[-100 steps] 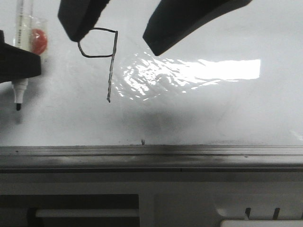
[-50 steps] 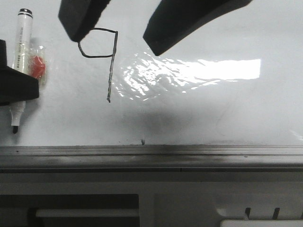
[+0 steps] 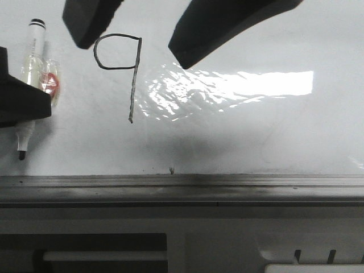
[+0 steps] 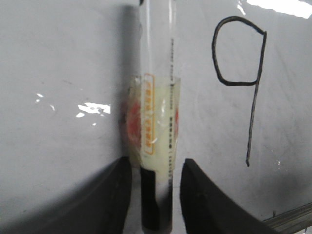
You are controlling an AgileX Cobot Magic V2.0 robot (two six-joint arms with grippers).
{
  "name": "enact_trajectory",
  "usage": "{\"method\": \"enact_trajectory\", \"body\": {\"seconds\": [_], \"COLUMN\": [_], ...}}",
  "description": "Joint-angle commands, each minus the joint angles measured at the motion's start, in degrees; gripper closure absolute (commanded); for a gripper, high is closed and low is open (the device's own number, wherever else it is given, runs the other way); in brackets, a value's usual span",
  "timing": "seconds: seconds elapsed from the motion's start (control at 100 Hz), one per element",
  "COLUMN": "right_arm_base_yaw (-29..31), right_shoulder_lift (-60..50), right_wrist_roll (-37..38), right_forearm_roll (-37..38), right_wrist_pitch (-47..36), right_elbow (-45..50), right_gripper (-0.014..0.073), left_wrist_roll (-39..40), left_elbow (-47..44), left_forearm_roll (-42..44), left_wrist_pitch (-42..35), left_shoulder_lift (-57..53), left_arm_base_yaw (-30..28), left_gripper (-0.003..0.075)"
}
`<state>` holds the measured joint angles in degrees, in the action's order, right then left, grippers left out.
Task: Write number 9 on whiteboard
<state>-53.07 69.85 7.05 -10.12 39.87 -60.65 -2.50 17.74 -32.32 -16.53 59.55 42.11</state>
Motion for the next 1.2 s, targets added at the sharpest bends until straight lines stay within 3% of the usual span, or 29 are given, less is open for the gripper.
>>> {"method": "enact_trajectory", "body": {"seconds": [0.0, 0.25, 0.31, 0.58, 0.69, 0.85, 1.07, 1.19], "right_arm_base_yaw": [-0.03, -0.03, -0.03, -0.03, -0.03, -0.15, -0.15, -0.15], "right_shoulder_lift": [-1.58, -1.58, -1.58, -2.64, -4.93, -11.06, -22.84, -29.62], "right_wrist_roll": [-0.44, -0.44, -0.44, -0.44, -0.44, -0.44, -0.44, -0.44], "right_forearm_roll": [-0.57, -0.46, -0.01, 4.03, 6.04, 11.84, 15.63, 15.63], "right_wrist_pitch": [-3.25, -4.41, -4.97, -5.63, -9.12, -18.64, -38.92, -41.91], "right_elbow": [-1.47, -1.47, -1.47, -1.43, 0.05, 7.25, 25.13, 34.12], "right_gripper": [0.0132, 0.0134, 0.0169, 0.0668, 0.0663, 0.0663, 0.0663, 0.0663], "left_wrist_roll": [0.6, 1.03, 1.03, 0.93, 0.93, 0.93, 0.33, 0.33], "left_elbow": [1.4, 1.45, 1.45, 1.45, 1.45, 1.45, 0.81, -1.36], "left_forearm_roll": [-1.0, -1.0, -1.0, 0.7, 2.6, 10.14, 14.96, 16.96], "left_wrist_pitch": [-2.32, -2.32, -2.42, -1.16, 1.32, 7.21, 13.47, 15.78], "left_shoulder_lift": [0.15, -2.28, -3.9, -15.16, -20.5, -27.84, -36.88, -41.56], "left_arm_base_yaw": [-0.18, -0.18, -0.18, -0.18, -0.18, -0.18, -0.18, -0.18], "left_gripper": [0.0366, 0.0363, 0.0363, 0.0371, 0.044, 0.0741, 0.074, 0.074]}}
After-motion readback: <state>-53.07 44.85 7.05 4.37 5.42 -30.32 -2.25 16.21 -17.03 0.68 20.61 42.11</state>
